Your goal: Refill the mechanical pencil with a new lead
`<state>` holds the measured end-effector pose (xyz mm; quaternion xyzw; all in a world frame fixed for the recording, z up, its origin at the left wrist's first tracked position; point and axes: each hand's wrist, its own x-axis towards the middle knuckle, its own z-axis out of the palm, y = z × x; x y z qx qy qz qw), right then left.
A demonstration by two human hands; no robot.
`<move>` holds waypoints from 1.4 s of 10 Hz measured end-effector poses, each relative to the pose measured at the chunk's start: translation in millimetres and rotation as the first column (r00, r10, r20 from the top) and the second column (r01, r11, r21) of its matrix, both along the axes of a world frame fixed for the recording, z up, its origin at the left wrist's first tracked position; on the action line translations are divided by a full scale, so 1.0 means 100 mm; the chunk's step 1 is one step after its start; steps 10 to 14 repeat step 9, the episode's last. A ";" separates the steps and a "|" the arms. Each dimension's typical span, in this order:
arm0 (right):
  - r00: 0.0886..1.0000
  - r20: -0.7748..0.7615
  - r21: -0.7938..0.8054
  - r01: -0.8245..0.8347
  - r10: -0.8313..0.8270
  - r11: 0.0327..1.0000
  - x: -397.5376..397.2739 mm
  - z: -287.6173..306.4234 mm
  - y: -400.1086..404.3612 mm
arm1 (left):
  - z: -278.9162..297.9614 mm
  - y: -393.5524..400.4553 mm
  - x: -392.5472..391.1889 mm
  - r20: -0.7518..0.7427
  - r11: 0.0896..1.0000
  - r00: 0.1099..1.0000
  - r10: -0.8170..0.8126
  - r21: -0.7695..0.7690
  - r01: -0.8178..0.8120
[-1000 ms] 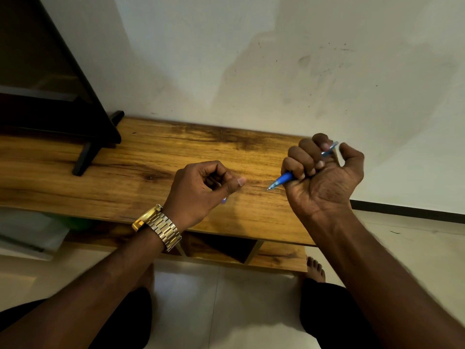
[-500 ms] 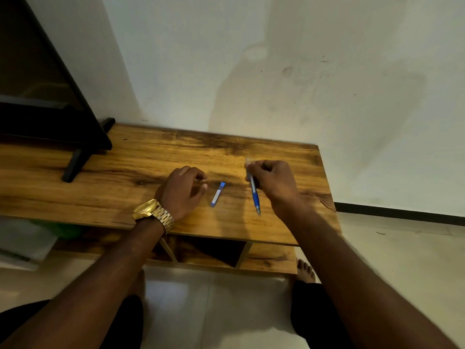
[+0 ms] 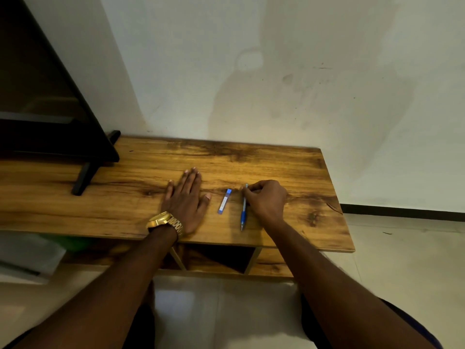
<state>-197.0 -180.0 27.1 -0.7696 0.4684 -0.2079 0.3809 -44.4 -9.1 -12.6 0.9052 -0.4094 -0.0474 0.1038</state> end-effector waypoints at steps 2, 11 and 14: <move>0.999 0.012 -0.040 -0.030 0.030 0.999 -0.04 -0.04 0.00 | -0.01 -0.02 -0.02 0.021 1.000 1.000 -0.003 -0.009 0.003; 0.812 -0.508 -0.275 -0.469 0.287 0.840 -0.70 -0.34 -0.51 | 0.05 -0.06 -0.02 0.015 0.999 0.999 -0.031 0.014 0.030; 0.812 -0.508 -0.275 -0.469 0.287 0.840 -0.70 -0.34 -0.51 | 0.05 -0.06 -0.02 0.015 0.999 0.999 -0.031 0.014 0.030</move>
